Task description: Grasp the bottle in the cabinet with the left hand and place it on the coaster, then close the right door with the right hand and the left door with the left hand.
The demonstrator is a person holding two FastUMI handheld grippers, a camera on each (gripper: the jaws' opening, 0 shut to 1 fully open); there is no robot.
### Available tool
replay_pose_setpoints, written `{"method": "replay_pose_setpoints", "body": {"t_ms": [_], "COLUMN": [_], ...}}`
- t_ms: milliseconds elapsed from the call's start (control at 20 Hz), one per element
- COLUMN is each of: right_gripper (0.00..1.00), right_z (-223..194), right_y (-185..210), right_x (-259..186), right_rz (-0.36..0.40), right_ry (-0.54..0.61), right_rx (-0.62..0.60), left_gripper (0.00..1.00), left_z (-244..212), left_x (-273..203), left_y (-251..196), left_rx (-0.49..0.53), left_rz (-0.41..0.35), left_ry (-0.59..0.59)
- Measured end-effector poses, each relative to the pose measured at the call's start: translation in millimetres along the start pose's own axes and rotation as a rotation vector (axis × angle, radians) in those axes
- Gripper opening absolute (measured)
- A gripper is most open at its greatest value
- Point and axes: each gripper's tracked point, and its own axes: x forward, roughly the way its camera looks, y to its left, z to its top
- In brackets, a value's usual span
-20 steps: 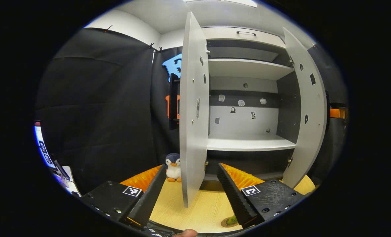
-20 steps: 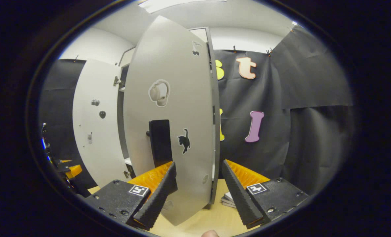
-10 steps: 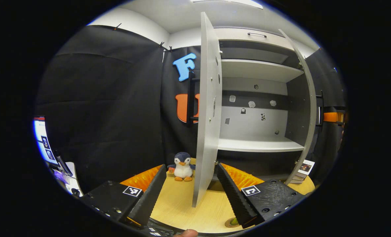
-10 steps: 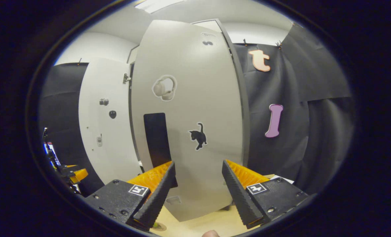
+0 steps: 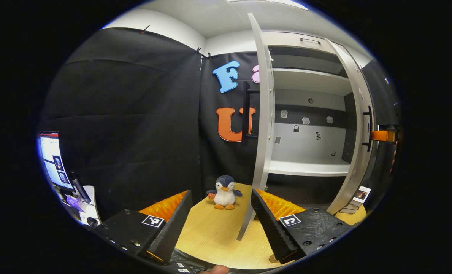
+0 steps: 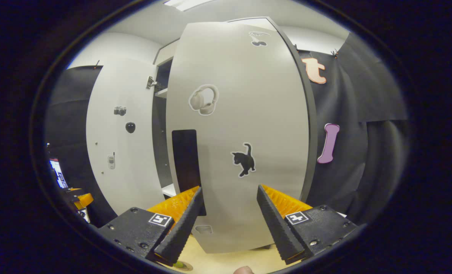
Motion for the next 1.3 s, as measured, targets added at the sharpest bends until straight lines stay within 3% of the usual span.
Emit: {"method": "replay_pose_setpoints", "body": {"t_ms": [50, 300, 500, 550, 600, 650, 850, 950, 1000, 1300], "right_gripper": [0.89, 0.94, 0.94, 0.89, 0.94, 0.89, 0.94, 0.89, 0.94, 0.94], "right_z": [-0.3, 1.1, 5.8, 6.0, 7.1, 7.1, 14.0, 17.6, 20.0, 21.3], "right_y": [0.6, 6.0, 0.4, -2.7, -6.8, -10.0, -24.7, -33.3, -37.1, -52.4], "right_x": [0.8, 11.9, -12.1, -19.5, -27.1, -35.2, -68.1, -82.3, -88.1, -111.4], "right_rz": [-0.001, -0.027, -0.077, -0.097, -0.119, -0.137, -0.205, -0.237, -0.249, -0.281], "right_ry": [-0.001, 0.001, -0.023, -0.028, -0.030, -0.033, -0.048, -0.060, -0.068, -0.092], "right_rx": [-0.001, -0.012, -0.021, -0.019, -0.017, -0.013, 0.003, 0.010, 0.013, 0.032], "left_gripper": [0.94, 0.94, 0.94, 0.94, 0.94, 0.94, 0.95, 0.95, 0.95, 0.94], "left_z": [2.8, 22.6, 46.6, 50.6, 53.7, 58.7, 81.8, 92.1, 98.3, 120.1], "left_x": [4.1, 25.7, 54.0, 62.4, 69.5, 76.2, 94.6, 103.4, 107.8, 118.4], "left_y": [1.9, 16.0, 34.1, 39.8, 43.7, 44.3, 38.3, 31.8, 29.2, 23.0], "left_rx": [0.001, -0.002, -0.024, -0.015, -0.011, -0.013, -0.029, -0.034, -0.035, -0.040], "left_rz": [0.000, -0.005, -0.027, -0.023, -0.028, -0.042, -0.119, -0.156, -0.169, -0.180], "left_ry": [-0.002, -0.015, -0.027, -0.021, -0.022, -0.019, -0.031, -0.044, -0.053, -0.106]}}
